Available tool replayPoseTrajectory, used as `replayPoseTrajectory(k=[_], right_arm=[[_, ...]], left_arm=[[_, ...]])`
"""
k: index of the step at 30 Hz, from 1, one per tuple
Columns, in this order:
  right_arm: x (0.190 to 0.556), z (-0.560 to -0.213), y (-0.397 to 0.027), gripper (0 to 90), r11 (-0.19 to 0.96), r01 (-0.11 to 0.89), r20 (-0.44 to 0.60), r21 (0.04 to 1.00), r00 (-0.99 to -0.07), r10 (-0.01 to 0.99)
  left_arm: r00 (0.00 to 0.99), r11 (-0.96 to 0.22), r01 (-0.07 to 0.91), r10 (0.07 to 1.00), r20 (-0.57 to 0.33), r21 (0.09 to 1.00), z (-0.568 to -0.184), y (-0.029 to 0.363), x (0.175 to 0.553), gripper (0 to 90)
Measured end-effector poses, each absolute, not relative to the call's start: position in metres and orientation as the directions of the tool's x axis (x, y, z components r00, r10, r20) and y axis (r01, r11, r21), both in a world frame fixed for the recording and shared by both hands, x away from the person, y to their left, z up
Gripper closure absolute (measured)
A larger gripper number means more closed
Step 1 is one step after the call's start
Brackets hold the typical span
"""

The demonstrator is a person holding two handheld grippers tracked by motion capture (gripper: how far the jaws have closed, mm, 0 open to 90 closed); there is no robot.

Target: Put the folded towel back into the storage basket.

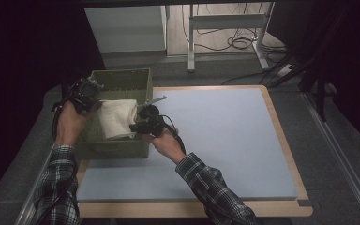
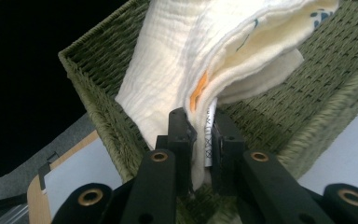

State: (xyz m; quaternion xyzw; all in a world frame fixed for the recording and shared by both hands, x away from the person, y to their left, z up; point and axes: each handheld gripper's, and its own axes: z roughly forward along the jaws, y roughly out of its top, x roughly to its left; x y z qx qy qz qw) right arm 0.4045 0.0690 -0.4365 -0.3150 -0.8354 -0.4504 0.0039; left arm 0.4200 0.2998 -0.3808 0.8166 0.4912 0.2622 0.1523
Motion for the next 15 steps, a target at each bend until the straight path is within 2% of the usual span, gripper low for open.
replayPoseTrajectory(k=[15], right_arm=[[0.405,-0.449,0.085,79.1,0.443,0.579,0.298,0.684,-0.777,0.555]], left_arm=[[0.402,-0.478,0.726,0.878,0.26,0.494,-0.405,0.301,0.422,82.2]])
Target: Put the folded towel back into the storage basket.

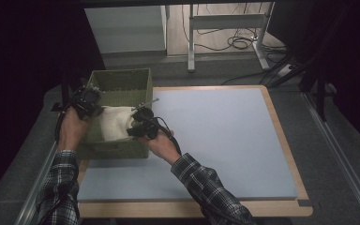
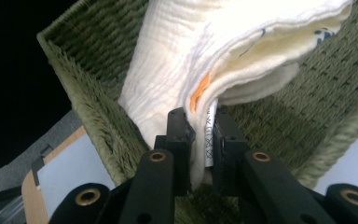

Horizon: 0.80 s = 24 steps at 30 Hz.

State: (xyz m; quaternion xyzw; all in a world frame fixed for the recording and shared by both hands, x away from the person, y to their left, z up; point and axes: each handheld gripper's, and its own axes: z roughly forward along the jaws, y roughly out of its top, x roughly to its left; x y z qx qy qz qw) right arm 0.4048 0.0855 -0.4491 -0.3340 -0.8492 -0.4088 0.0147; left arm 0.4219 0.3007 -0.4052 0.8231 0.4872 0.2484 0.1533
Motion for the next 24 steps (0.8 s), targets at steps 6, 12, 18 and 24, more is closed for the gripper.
replayPoseTrajectory(k=[6,12,18,24], right_arm=[[0.404,-0.451,0.088,78.4,0.453,0.584,0.295,0.674,-0.774,0.56],[0.404,-0.452,0.091,71.3,0.463,0.584,0.292,0.667,-0.776,0.559],[0.403,-0.447,0.09,63.9,0.472,0.553,0.267,0.686,-0.795,0.544],[0.405,-0.438,0.08,59.2,0.461,0.539,0.255,0.705,-0.799,0.544]], left_arm=[[0.412,-0.489,0.728,0.872,0.263,0.481,-0.415,0.295,0.426,81.9],[0.41,-0.488,0.726,0.873,0.266,0.484,-0.424,0.289,0.432,81.2],[0.395,-0.477,0.712,0.879,0.268,0.516,-0.427,0.285,0.433,64.8],[0.394,-0.461,0.711,0.886,0.244,0.531,-0.427,0.283,0.433,59.9]])
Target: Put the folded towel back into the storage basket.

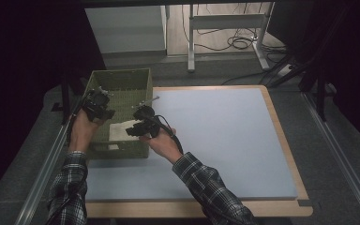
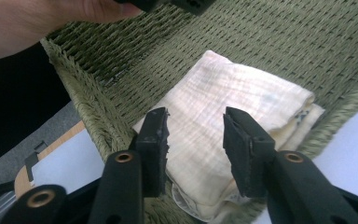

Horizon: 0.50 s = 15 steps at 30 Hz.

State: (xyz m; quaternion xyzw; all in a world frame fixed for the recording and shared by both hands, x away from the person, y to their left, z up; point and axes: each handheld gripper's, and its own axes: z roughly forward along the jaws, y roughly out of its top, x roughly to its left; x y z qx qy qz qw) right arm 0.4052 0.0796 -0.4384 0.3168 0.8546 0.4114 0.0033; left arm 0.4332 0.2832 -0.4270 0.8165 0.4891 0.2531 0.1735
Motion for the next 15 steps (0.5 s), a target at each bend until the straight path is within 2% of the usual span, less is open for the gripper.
replayPoseTrajectory(k=[7,15], right_arm=[[0.403,-0.432,0.073,51.8,0.467,0.505,0.232,0.726,-0.819,0.525],[0.399,-0.421,0.065,41.1,0.479,0.439,0.182,0.76,-0.852,0.491]], left_arm=[[0.385,-0.441,0.711,0.896,0.223,0.547,-0.428,0.28,0.432,50.7],[0.389,-0.384,0.719,0.913,0.122,0.579,-0.428,0.279,0.435,38.5]])
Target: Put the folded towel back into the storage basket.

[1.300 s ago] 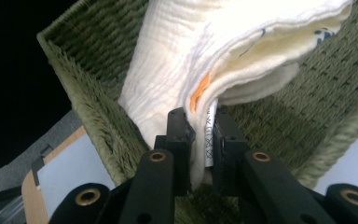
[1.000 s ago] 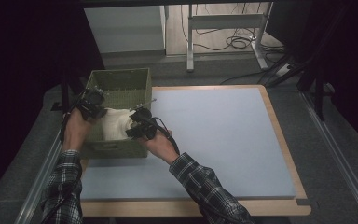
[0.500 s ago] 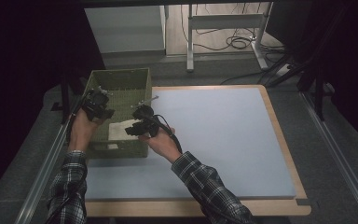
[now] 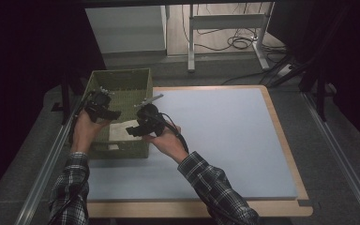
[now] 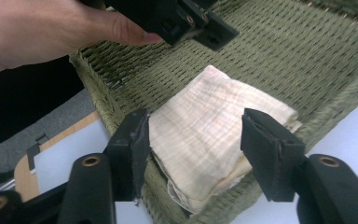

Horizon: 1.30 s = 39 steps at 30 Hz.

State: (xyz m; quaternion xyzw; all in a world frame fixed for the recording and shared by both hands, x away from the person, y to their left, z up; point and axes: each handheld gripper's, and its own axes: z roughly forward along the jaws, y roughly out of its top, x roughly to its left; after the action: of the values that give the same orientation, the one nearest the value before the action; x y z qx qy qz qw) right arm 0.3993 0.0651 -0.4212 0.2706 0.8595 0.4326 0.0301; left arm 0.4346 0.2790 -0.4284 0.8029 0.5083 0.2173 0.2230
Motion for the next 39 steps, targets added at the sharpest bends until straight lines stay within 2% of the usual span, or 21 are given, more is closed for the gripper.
replayPoseTrajectory(k=[7,16,31,39], right_arm=[[0.4,-0.415,0.052,34.4,0.494,0.4,0.139,0.772,-0.865,0.482],[0.404,-0.413,0.027,28.4,0.491,0.39,0.118,0.779,-0.86,0.496],[0.402,-0.426,-0.022,21.3,0.502,0.377,0.073,0.778,-0.849,0.524],[0.399,-0.435,-0.05,18.1,0.509,0.383,0.069,0.771,-0.845,0.531]], left_arm=[[0.408,-0.36,0.728,0.912,0.054,0.584,-0.428,0.273,0.436,31.3],[0.439,-0.378,0.74,0.898,0.027,0.556,-0.426,0.261,0.439,23.8],[0.485,-0.373,0.738,0.872,-0.059,0.562,-0.411,0.241,0.439,18.3],[0.522,-0.402,0.72,0.851,-0.06,0.566,-0.401,0.218,0.436,14.8]])
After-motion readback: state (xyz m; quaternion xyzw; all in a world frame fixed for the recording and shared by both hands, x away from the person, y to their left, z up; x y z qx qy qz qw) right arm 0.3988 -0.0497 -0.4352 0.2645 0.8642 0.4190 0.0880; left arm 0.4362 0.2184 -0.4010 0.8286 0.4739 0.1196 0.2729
